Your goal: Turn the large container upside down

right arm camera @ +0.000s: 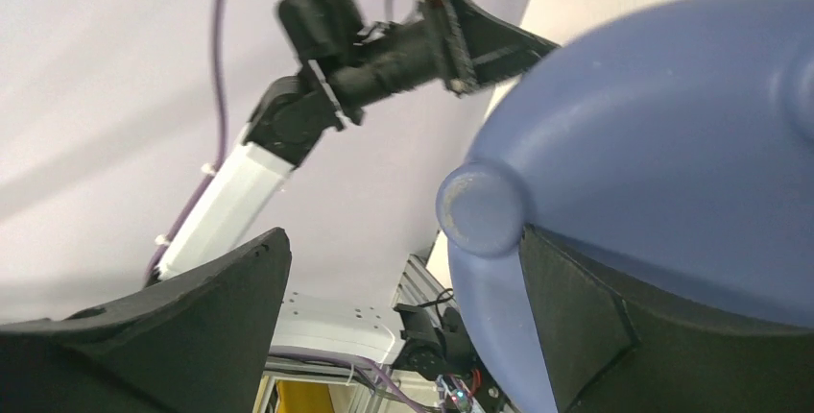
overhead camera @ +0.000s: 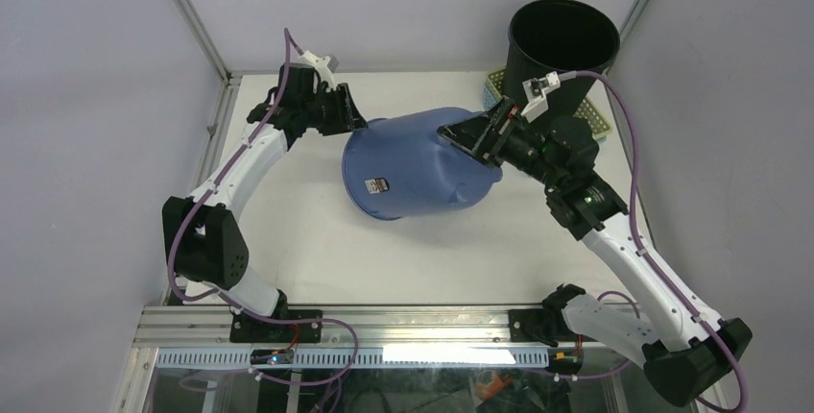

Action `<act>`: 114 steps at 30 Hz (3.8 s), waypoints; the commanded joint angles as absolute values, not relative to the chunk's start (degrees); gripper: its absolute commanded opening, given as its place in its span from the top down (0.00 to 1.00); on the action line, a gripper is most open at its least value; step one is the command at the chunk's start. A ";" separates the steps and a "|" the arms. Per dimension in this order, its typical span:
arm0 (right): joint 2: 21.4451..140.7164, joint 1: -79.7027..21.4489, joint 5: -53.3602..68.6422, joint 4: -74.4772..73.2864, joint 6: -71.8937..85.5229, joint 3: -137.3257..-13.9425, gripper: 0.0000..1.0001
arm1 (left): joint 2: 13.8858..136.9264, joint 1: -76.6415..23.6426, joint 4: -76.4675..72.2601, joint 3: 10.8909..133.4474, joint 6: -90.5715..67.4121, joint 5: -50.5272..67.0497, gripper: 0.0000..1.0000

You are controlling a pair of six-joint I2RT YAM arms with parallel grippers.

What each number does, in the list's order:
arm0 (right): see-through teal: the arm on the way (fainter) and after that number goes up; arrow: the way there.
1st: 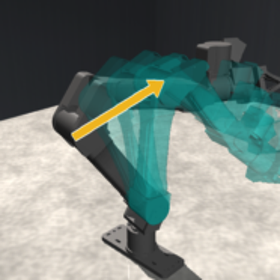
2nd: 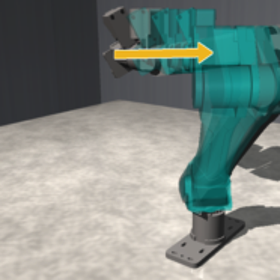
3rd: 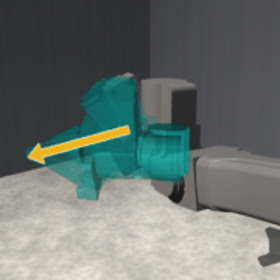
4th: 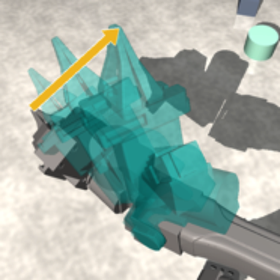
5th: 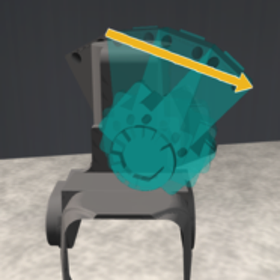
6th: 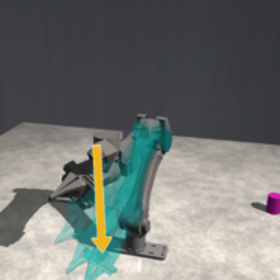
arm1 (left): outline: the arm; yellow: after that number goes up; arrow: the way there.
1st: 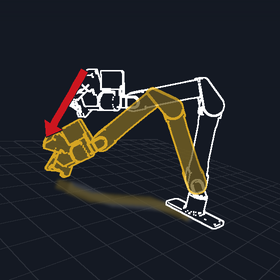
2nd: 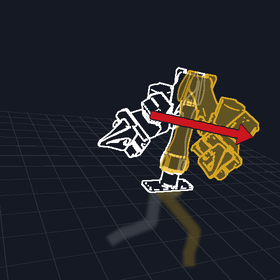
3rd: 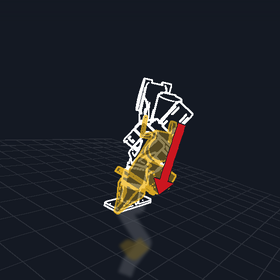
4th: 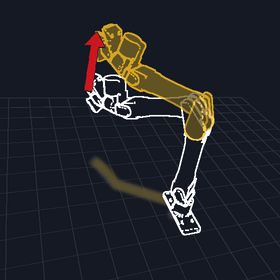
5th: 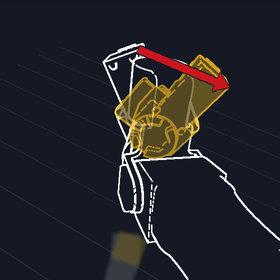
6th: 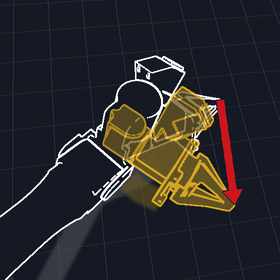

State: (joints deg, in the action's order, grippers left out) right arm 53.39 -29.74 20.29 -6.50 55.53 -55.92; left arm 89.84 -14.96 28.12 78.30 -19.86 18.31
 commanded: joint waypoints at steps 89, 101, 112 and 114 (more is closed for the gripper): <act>103.90 -21.52 -25.81 -54.69 -12.16 -130.96 0.09 | 72.29 -27.88 33.88 75.89 -18.67 22.06 0.01; 108.24 -15.40 -17.13 -55.84 -12.55 -128.46 0.47 | 70.44 -28.74 33.49 72.42 -19.88 21.27 0.01; 101.39 -16.17 -22.61 -53.09 -15.42 -129.48 1.00 | 70.67 -28.83 33.25 71.33 -20.19 21.01 0.01; 99.54 -17.50 -23.50 -52.55 -16.43 -130.50 1.00 | 70.98 -28.83 32.92 71.19 -20.32 21.15 0.01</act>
State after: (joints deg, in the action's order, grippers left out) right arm 107.68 -15.88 -20.05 -57.32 -13.23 -127.59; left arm 72.44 -28.18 35.92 71.57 -19.97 21.15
